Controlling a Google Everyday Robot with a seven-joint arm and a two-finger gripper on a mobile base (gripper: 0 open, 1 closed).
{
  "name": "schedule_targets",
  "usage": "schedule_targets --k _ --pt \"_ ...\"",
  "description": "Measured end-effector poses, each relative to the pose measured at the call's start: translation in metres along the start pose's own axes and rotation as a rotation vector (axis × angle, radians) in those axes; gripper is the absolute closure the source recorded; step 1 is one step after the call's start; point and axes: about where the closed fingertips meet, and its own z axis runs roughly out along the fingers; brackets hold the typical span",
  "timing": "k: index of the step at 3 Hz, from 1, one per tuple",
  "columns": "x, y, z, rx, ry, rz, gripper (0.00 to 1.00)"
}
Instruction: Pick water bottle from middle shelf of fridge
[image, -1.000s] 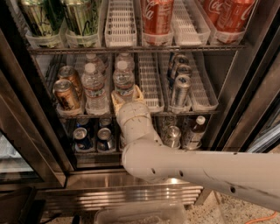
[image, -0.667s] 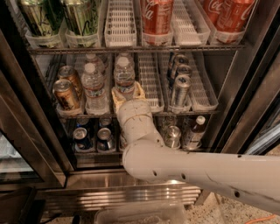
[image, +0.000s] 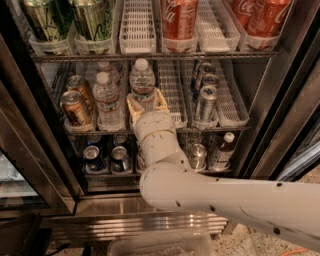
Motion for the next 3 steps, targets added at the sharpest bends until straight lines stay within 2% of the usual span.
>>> schedule_targets --k 2,3 --pt "-0.016 -0.003 -0.025 -0.029 0.010 -0.004 1.00" --pt "-0.014 -0.002 -0.026 -0.029 0.011 -0.004 1.00"
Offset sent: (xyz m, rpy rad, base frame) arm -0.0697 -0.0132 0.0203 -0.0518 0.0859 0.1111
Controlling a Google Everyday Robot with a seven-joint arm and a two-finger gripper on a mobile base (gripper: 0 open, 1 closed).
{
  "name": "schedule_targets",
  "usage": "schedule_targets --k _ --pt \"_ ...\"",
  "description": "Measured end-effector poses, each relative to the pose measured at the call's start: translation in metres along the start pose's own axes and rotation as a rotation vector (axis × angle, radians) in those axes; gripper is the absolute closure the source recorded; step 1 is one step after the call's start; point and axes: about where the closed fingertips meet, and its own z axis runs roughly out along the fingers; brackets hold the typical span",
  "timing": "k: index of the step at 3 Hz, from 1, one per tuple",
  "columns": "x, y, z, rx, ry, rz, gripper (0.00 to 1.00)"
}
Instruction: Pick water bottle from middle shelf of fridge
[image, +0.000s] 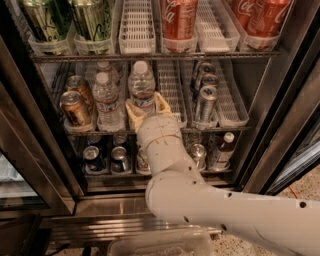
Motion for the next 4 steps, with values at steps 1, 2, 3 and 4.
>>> schedule_targets --k 1,2,3,4 --pt "0.004 0.001 -0.004 -0.042 0.038 0.011 1.00" --pt "0.014 0.014 -0.007 -0.094 0.076 0.016 1.00" --pt "0.014 0.014 -0.007 -0.094 0.076 0.017 1.00" --pt "0.016 0.015 -0.024 -0.089 0.090 0.043 1.00"
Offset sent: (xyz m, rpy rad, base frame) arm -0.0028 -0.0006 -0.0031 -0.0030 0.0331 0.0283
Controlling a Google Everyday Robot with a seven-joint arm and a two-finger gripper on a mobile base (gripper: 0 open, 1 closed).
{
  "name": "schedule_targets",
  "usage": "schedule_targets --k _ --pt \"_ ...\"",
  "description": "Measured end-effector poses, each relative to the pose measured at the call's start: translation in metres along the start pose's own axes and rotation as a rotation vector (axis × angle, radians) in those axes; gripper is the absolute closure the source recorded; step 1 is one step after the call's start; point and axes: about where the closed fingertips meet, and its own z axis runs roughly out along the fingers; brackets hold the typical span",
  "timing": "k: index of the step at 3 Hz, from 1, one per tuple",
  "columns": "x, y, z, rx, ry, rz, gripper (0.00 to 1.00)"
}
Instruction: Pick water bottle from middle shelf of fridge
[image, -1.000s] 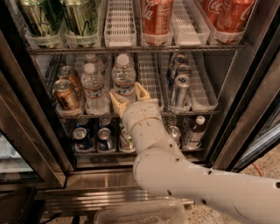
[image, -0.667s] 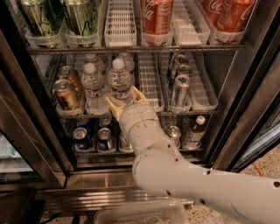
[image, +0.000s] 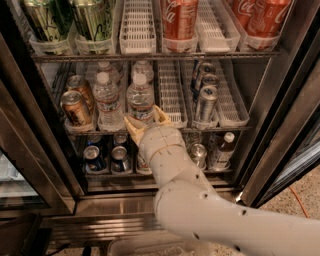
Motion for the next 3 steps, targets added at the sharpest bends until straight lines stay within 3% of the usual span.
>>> schedule_targets --k 1,3 --pt "0.003 0.006 -0.034 -0.004 0.020 0.043 1.00" --pt "-0.007 0.022 -0.078 -0.065 0.014 0.155 1.00"
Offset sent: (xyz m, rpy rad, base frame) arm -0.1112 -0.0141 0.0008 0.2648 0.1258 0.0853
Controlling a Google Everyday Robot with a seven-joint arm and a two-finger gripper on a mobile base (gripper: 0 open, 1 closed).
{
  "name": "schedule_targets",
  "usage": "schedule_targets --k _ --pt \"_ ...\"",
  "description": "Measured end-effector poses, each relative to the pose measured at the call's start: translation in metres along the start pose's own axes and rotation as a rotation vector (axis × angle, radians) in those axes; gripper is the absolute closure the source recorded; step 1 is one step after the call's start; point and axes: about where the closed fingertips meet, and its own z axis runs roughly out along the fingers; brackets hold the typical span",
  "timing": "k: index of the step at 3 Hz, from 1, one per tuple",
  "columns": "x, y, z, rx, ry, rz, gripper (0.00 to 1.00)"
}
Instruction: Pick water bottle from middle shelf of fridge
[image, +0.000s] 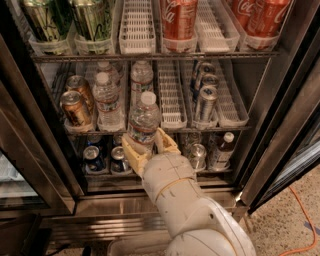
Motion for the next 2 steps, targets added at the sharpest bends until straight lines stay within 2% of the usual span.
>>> schedule_targets --k 1,2 --pt "-0.0001 0.0063 -0.0016 -0.071 0.029 0.063 1.00" --pt "0.0016 0.0071 -0.0025 -0.117 0.067 0.120 1.00"
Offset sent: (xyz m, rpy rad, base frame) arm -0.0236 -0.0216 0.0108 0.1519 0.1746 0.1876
